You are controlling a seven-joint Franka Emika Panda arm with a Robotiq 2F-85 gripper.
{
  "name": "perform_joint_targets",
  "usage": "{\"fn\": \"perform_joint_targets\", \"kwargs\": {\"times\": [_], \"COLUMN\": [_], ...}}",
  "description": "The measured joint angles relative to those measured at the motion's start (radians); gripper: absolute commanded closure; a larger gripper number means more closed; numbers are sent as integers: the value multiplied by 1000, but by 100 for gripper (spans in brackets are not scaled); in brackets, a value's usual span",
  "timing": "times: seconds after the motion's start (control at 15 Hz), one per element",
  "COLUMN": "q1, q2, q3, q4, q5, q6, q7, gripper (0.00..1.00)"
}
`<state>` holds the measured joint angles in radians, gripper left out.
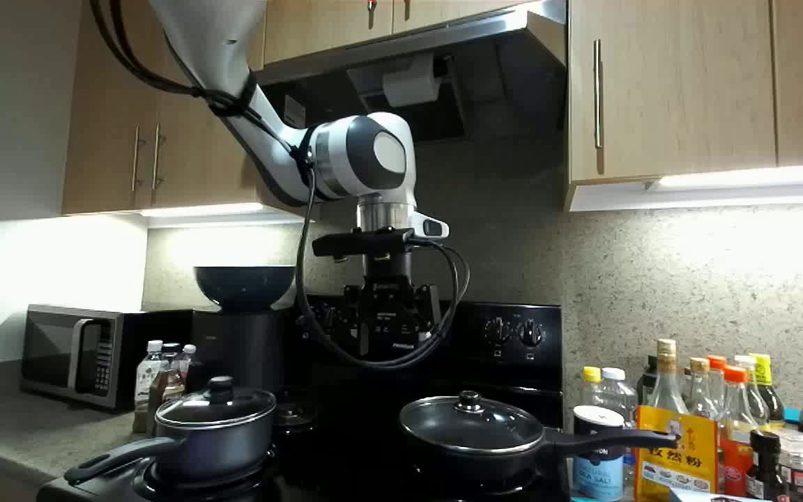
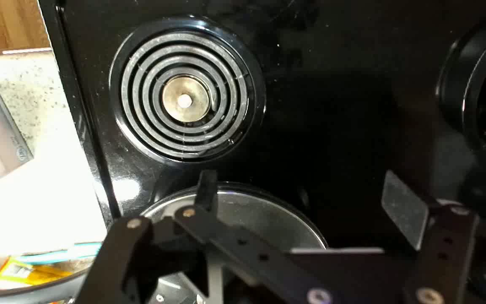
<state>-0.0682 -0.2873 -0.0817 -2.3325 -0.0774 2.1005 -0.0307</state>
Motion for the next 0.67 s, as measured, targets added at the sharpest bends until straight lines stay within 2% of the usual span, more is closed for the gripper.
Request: {"fn": "perform_joint_targets", "kwargs": {"times": [0.53, 0.67], "q1": [1, 10], "q2": [1, 32], "q3": [0, 32], "q4": [0, 63], "q5": [0, 26], "q6": [-7, -10], "q7": [0, 130], "gripper": [0, 0]}}
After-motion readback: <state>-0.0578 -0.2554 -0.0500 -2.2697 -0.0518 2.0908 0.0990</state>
